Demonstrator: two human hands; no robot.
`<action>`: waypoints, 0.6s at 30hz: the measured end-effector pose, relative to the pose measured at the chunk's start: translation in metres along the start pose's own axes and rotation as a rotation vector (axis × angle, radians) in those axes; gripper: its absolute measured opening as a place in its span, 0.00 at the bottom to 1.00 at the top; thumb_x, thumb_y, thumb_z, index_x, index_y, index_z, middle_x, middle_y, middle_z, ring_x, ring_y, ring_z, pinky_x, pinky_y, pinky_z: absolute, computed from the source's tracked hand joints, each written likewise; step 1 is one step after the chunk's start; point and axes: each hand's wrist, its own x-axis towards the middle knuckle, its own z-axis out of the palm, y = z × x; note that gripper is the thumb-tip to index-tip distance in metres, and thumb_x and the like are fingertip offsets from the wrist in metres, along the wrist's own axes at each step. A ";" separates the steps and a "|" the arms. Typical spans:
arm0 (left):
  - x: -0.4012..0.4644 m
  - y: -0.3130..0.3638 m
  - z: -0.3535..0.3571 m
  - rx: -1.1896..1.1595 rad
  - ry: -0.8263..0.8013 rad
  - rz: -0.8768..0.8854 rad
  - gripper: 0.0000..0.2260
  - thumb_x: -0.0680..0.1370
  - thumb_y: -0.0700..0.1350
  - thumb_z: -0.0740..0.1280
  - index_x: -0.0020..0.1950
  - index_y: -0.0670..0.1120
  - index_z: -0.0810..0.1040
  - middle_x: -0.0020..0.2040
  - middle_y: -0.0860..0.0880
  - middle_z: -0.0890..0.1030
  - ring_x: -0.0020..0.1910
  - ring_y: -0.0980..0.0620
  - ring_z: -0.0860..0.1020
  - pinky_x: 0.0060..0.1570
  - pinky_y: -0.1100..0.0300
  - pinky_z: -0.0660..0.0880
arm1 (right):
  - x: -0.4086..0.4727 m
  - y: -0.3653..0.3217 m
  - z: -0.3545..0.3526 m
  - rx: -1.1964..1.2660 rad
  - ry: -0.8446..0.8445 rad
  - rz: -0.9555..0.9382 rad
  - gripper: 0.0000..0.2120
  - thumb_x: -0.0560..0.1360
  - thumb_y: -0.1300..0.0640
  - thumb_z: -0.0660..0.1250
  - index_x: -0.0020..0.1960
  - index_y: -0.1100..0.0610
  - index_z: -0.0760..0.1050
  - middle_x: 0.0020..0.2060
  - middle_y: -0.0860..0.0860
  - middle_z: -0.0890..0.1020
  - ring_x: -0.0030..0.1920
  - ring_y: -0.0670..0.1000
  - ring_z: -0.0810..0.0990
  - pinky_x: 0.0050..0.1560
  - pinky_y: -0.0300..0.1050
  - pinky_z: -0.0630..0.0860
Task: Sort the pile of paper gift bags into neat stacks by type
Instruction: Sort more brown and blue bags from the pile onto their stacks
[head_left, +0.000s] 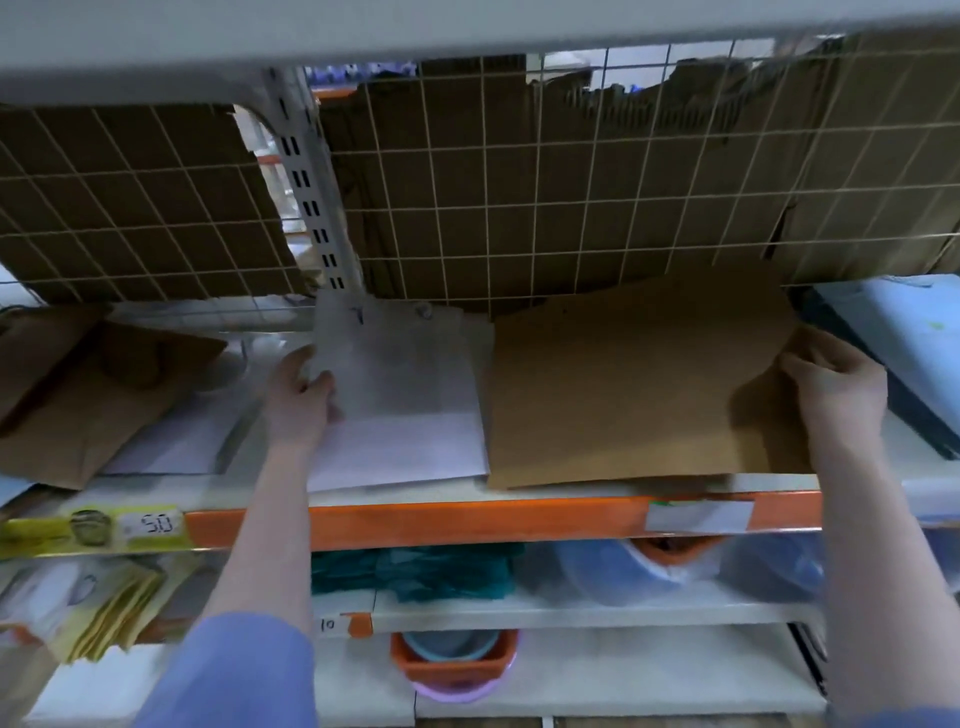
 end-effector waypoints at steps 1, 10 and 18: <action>0.002 -0.002 0.003 0.025 -0.005 0.001 0.19 0.78 0.38 0.60 0.70 0.45 0.68 0.49 0.40 0.78 0.31 0.49 0.74 0.31 0.60 0.72 | 0.004 0.001 0.001 -0.001 0.003 0.005 0.20 0.77 0.57 0.62 0.68 0.49 0.71 0.65 0.52 0.76 0.64 0.56 0.73 0.68 0.55 0.67; 0.005 -0.009 0.017 0.368 -0.001 0.064 0.16 0.80 0.41 0.61 0.66 0.38 0.71 0.58 0.35 0.77 0.57 0.37 0.75 0.50 0.54 0.68 | 0.026 0.009 0.008 0.056 0.001 0.064 0.21 0.76 0.60 0.62 0.68 0.51 0.71 0.65 0.53 0.75 0.65 0.56 0.71 0.68 0.52 0.66; 0.008 -0.004 0.031 0.504 -0.070 0.017 0.19 0.80 0.45 0.60 0.70 0.40 0.67 0.67 0.38 0.72 0.65 0.39 0.71 0.63 0.49 0.68 | 0.034 0.009 0.018 0.058 -0.006 0.042 0.21 0.76 0.61 0.61 0.69 0.51 0.71 0.66 0.53 0.74 0.66 0.56 0.71 0.69 0.53 0.66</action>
